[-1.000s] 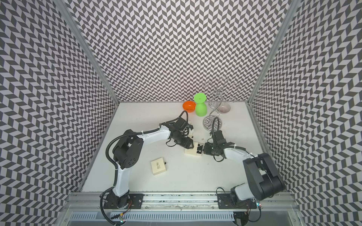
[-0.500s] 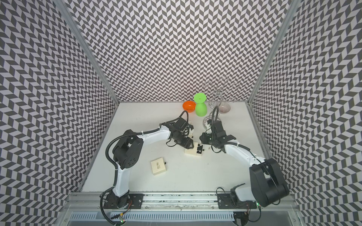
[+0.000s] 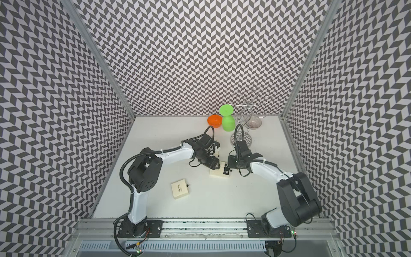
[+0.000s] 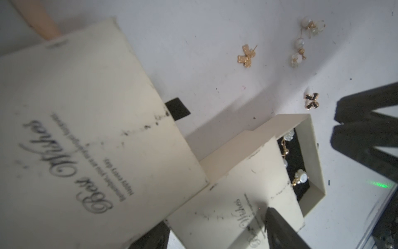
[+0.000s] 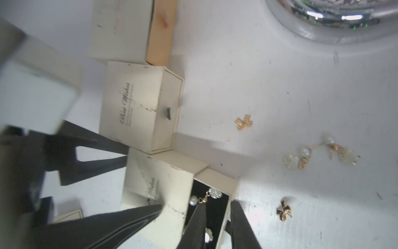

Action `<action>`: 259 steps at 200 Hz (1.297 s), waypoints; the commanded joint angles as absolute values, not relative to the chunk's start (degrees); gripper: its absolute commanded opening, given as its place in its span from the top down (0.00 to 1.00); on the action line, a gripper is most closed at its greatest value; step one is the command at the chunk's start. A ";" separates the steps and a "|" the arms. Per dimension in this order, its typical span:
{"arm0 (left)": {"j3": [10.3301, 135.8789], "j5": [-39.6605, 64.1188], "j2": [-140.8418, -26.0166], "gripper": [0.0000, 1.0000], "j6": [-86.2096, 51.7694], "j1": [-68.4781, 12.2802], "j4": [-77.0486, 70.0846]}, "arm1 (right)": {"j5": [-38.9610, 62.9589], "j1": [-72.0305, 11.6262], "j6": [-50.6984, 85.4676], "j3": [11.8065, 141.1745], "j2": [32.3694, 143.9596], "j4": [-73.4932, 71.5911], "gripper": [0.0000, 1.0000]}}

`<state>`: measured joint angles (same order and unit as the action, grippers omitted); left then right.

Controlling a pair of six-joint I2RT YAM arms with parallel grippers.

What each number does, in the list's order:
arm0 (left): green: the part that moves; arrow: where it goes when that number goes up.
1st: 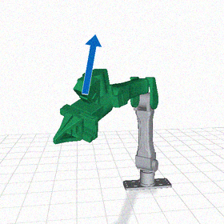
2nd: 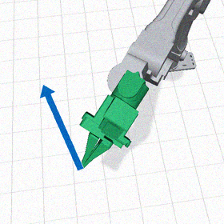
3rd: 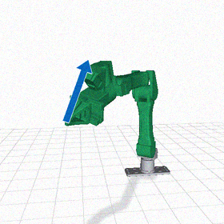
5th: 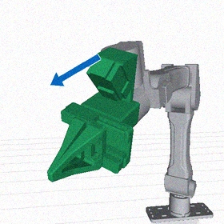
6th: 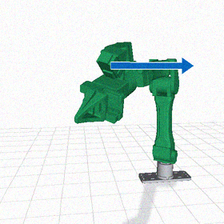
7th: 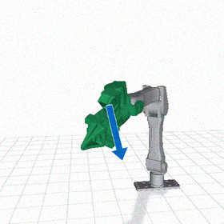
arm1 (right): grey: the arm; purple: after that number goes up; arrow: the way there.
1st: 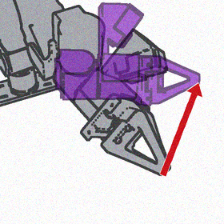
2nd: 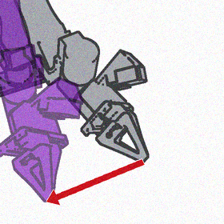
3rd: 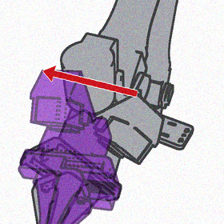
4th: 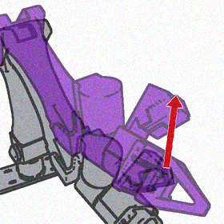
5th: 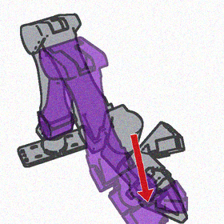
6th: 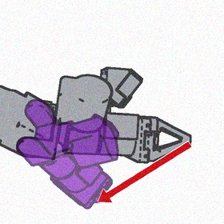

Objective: Take out the earrings from the drawer-style jewelry box
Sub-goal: Open the drawer in the jewelry box.

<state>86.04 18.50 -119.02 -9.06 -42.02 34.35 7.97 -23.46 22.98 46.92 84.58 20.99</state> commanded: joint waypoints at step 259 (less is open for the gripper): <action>84.70 12.04 -121.26 0.29 -8.58 -42.19 35.32 | -3.16 -26.01 24.98 42.98 84.38 25.15 0.77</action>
